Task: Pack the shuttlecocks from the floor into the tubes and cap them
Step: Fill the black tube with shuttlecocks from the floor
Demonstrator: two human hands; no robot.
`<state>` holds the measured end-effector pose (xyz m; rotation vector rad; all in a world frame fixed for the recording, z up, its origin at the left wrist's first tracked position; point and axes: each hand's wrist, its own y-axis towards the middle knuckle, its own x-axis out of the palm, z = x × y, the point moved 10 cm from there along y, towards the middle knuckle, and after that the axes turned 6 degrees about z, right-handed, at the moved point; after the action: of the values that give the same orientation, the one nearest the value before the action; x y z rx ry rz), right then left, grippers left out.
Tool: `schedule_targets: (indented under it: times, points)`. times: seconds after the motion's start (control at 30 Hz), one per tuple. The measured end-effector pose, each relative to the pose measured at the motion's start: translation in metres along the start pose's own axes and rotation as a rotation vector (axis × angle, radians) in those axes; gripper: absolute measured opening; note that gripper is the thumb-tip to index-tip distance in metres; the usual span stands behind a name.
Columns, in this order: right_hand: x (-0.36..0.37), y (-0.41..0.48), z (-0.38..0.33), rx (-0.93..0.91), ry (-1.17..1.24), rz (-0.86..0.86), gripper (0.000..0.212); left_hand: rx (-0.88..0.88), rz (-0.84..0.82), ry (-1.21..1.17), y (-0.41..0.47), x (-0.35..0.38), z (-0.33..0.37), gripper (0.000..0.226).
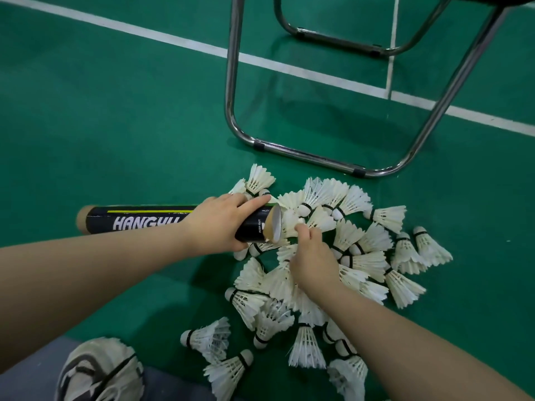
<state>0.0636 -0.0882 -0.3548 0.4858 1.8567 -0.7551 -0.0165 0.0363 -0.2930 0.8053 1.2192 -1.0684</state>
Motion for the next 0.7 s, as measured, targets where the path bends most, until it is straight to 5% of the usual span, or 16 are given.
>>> schedule_targets:
  times: [0.43,0.7]
  points:
    - [-0.155,0.014,0.036,0.146,0.493,0.164,0.019,-0.010,0.097,-0.125,0.000,-0.041,0.017,0.094]
    - [-0.171,-0.015,0.004,0.100,0.670,0.002,0.006,0.025,0.144,-0.230,0.005,-0.068,0.070,0.098]
